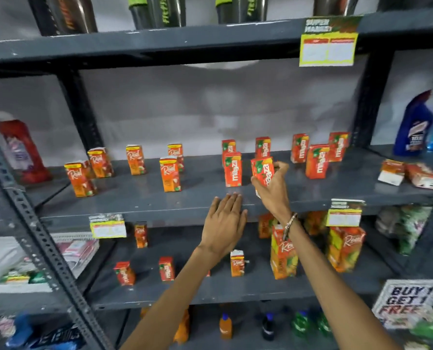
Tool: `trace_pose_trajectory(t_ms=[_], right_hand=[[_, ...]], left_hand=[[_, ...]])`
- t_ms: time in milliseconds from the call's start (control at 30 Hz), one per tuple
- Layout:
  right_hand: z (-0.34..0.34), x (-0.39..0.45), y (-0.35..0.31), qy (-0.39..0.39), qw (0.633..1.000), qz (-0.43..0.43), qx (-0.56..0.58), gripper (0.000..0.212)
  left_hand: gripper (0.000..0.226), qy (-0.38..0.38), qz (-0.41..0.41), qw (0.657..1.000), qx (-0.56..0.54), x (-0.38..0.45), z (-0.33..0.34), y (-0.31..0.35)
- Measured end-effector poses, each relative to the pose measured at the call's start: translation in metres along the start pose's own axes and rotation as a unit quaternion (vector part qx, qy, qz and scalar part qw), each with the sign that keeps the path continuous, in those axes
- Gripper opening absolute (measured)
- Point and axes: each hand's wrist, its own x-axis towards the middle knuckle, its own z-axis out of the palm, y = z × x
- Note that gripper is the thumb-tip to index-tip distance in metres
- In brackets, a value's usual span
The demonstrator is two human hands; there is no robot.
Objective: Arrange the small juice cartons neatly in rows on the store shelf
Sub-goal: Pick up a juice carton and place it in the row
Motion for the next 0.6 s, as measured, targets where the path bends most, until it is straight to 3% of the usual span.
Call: trace_pose_trajectory(t_ms=[267, 333, 600], right_hand=[[0.006, 0.04, 0.012, 0.03, 0.999, 0.038, 0.026, 0.058], [-0.037, 0.085, 0.032, 0.011, 0.998, 0.054, 0.018, 0.058], [-0.019, 0.093, 0.046, 0.005, 0.996, 0.07, -0.047, 0.079]], left_hand=[[0.056, -0.002, -0.029, 1.0, -0.007, -0.001, -0.001, -0.016], [0.055, 0.009, -0.048, 0.999, 0.0, 0.033, 0.011, 0.038], [0.053, -0.001, -0.05, 0.999, -0.004, 0.027, 0.014, 0.045]])
